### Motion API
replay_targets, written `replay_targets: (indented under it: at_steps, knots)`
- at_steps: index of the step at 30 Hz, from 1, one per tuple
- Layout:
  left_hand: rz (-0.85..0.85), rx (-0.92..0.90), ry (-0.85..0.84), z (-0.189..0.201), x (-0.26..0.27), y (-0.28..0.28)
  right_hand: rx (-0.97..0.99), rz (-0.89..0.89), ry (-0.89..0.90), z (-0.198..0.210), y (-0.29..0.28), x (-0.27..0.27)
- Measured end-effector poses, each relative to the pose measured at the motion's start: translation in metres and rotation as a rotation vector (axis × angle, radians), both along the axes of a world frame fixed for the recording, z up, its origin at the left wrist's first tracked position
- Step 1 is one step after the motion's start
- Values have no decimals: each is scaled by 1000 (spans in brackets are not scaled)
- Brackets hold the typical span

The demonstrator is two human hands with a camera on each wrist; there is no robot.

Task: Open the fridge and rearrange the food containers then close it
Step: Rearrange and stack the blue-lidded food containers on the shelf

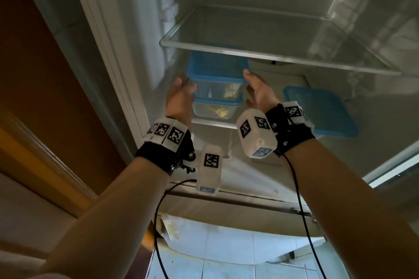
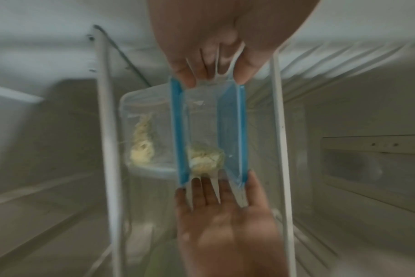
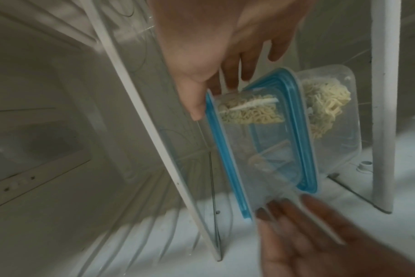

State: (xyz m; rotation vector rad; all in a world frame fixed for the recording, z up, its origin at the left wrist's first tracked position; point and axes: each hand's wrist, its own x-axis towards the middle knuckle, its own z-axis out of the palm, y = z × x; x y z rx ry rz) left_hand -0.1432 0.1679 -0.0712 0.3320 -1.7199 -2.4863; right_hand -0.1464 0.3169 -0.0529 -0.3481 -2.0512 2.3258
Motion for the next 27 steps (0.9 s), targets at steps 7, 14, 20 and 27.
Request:
replay_targets:
  at_steps: [7,14,20,27]
  knots:
    - [-90,140,-226,-33,7,2,-152,150,-68,4,-5,4]
    - [-115,98,-175,-38,7,-14,-156,227,-34,4,-22,4]
    - [-89,238,-203,-31,10,-21,-228,245,-37,2,-39,5]
    - [-161,189,-262,-27,22,-20,-102,196,-33,3,-33,12]
